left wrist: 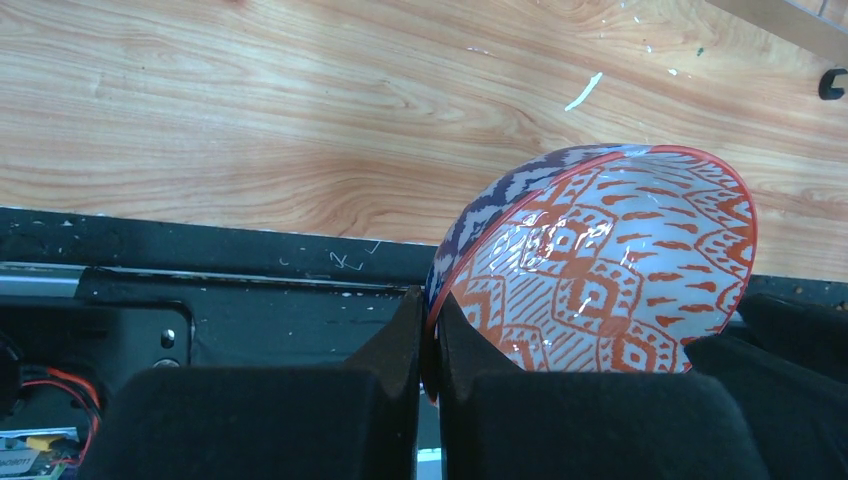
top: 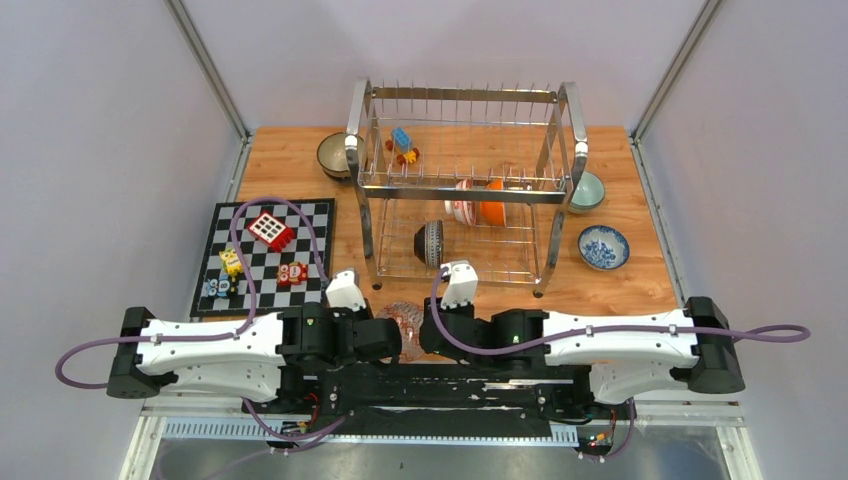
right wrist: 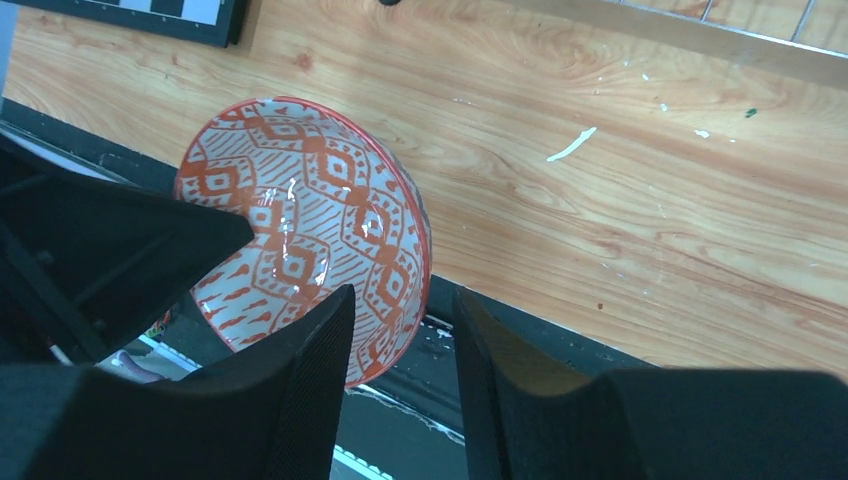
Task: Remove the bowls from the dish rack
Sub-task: Pick up the bowl from the dish rack.
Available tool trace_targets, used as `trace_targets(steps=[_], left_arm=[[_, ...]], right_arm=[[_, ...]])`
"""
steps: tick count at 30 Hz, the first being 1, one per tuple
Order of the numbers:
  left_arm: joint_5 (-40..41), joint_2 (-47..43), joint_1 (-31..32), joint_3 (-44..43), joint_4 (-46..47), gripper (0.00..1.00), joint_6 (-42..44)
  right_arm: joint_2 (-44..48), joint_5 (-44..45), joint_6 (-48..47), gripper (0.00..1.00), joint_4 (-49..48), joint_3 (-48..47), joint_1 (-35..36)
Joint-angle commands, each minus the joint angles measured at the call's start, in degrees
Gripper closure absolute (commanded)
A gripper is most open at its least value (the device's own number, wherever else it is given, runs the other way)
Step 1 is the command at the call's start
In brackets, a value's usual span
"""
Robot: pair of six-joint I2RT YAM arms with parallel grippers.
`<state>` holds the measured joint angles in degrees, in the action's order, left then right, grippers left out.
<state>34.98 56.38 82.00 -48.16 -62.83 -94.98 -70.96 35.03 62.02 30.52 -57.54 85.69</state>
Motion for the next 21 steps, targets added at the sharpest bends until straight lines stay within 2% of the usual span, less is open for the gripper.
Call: trace_targets(steps=[1,21], left_arm=[[2.06,-0.67,0.27,-1.12,-0.72,1.0,-2.02],[1.62,-2.97,0.27,2.19,0.88,1.0,-2.7]], right_arm=[[-2.21,-4.6,-0.55,0.58,-0.9,-0.65,-2.11],[-6.47,-7.97,-0.76,0.85,-1.87,-0.35,-5.11]])
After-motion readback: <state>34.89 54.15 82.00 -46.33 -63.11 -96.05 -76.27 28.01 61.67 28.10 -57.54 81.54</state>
